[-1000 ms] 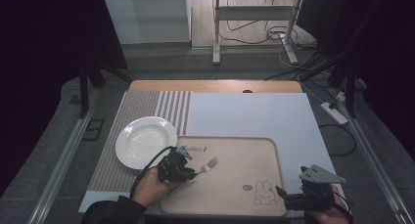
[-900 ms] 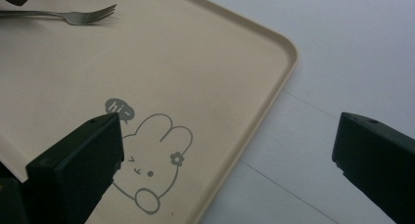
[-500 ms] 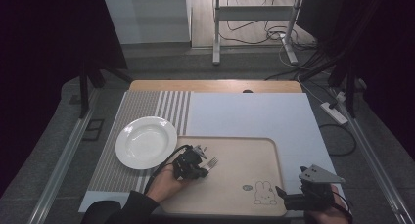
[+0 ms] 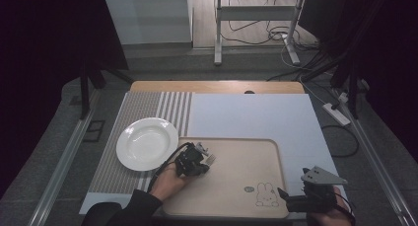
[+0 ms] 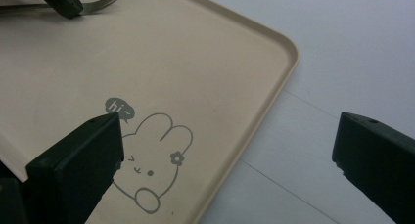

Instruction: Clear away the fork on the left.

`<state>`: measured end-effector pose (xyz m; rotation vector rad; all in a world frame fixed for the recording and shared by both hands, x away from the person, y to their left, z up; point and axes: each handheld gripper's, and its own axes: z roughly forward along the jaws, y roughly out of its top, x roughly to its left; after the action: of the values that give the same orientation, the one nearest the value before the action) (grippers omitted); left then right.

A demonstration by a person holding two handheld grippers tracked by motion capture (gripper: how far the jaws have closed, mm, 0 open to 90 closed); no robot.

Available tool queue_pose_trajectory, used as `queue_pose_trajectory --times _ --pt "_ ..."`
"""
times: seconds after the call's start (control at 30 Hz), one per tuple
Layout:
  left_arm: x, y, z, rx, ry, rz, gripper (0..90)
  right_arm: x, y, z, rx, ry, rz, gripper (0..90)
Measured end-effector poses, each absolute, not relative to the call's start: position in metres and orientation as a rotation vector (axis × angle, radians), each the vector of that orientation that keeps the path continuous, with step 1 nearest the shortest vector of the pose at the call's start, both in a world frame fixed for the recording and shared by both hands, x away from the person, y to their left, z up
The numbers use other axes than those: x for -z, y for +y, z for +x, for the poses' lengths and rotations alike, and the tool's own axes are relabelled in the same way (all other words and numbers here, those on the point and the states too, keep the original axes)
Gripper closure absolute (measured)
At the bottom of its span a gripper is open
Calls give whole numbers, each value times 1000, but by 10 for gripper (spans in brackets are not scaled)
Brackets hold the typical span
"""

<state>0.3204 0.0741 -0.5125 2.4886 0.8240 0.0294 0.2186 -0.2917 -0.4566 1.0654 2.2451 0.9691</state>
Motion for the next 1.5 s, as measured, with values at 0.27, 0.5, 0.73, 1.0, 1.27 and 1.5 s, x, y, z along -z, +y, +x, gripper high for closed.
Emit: queue_pose_trajectory --times 0.27,0.5,0.73,1.0,1.27,1.5 --pt "513 97 334 -42 923 2466 888 457 -292 219 -973 2246 1069 0" --pt "513 115 343 -51 989 2451 888 457 -292 219 -976 2249 1071 0" --pt "513 126 348 -61 1028 2447 887 457 -292 219 -976 2248 1073 0" --pt "513 132 350 -96 1064 2447 887 457 -293 219 -977 2249 1073 0" --pt "505 134 345 -85 947 2376 846 457 -292 219 -975 2247 1075 0" --pt "500 136 340 -100 930 2353 661 457 -292 219 -973 2248 1073 0"
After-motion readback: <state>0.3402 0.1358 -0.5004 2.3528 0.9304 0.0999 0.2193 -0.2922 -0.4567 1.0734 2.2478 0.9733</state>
